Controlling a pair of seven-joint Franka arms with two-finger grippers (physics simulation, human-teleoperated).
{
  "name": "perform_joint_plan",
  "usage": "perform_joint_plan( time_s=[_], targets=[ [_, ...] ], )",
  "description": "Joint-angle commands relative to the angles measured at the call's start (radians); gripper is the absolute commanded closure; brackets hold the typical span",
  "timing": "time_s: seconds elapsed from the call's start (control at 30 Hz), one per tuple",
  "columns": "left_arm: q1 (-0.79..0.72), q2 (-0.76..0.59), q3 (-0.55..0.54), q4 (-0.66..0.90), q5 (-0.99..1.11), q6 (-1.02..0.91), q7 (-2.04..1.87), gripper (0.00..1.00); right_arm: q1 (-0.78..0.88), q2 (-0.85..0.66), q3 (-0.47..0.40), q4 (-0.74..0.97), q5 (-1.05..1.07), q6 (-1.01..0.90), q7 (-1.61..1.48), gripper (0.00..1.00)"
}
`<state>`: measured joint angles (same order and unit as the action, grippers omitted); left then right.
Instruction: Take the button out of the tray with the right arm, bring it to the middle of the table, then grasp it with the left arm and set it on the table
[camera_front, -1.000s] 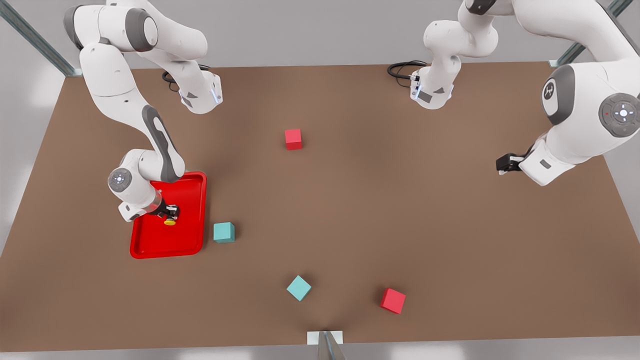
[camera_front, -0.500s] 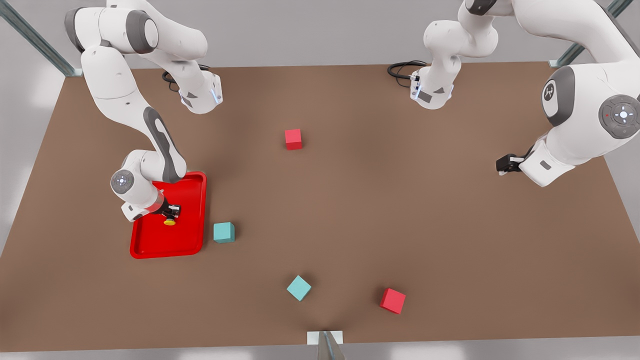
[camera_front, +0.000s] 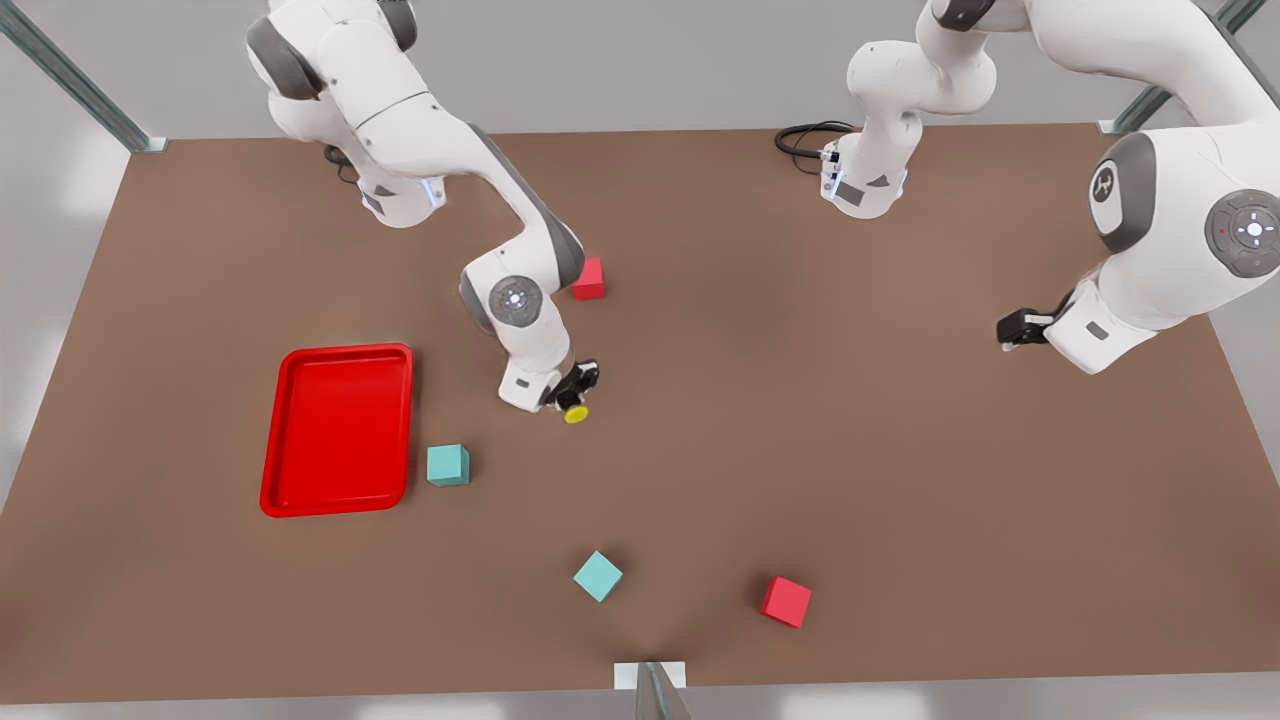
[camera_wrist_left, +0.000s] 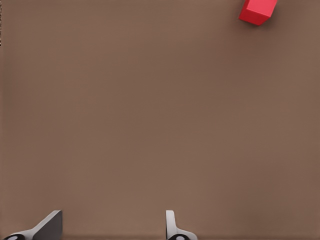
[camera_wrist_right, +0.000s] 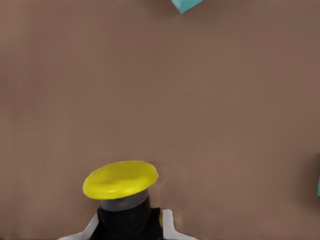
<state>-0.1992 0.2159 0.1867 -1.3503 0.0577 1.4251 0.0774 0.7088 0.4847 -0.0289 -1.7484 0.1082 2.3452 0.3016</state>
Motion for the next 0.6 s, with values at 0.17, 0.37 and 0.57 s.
perform_joint_plan(
  time_s=[0.17,0.37,0.57],
  targets=[
    [0.003,0.0,0.0,0.0,0.001,0.0,0.001,0.0,0.181,0.331,-0.002,0.434,0.123,-0.057,1.024,0.51],
    [0.004,0.005,0.0,0.0,0.001,0.002,0.001,0.0,0.261,0.465,-0.008,0.492,0.137,0.068,1.013,0.5],
    [0.004,0.007,0.0,0.0,0.001,0.003,0.001,0.0,0.261,0.495,-0.014,0.486,0.131,0.095,0.979,0.0]
  ],
)
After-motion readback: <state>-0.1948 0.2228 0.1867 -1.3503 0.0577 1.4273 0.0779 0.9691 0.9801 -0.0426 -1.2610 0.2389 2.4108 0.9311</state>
